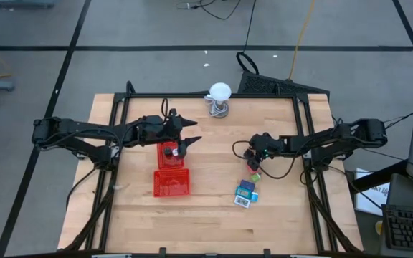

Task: Pick & Place Office items
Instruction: Put the black charger adapter into the top red basket

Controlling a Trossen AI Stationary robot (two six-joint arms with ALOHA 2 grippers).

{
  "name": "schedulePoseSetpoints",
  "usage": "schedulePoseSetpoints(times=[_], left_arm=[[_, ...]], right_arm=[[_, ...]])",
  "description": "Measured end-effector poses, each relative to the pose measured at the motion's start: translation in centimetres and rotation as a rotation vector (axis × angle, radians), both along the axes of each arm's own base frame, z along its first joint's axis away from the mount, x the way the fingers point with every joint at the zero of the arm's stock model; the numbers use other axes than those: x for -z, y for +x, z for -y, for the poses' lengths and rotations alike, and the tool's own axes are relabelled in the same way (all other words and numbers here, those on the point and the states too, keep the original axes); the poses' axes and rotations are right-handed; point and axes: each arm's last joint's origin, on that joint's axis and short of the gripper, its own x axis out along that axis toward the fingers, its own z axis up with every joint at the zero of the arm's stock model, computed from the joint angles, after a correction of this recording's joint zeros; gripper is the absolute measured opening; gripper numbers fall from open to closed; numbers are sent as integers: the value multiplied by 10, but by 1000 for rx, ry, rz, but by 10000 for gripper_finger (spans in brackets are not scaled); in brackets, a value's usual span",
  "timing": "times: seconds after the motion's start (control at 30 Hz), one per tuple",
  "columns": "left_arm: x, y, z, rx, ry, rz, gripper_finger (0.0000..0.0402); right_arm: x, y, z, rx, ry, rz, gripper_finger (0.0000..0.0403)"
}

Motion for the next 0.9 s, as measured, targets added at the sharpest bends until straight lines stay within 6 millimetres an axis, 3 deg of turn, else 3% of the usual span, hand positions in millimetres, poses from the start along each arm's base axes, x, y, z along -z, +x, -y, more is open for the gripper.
schedulePoseSetpoints(times=[0.2,0.37,0.57,0.9], left_arm=[[0,0,0,0,-1,1,294],[0,0,2,18,-22,6,304],[-4,3,7,64,-44,62,305],[6,30,19,117,-37,205,284]], right_arm=[[-4,2,0,-36,-11,33,140],[-23,7,1,-125,-21,200,139],[-60,10,3,-200,-151,476,140],[-107,11,1,-287,-324,913,140]])
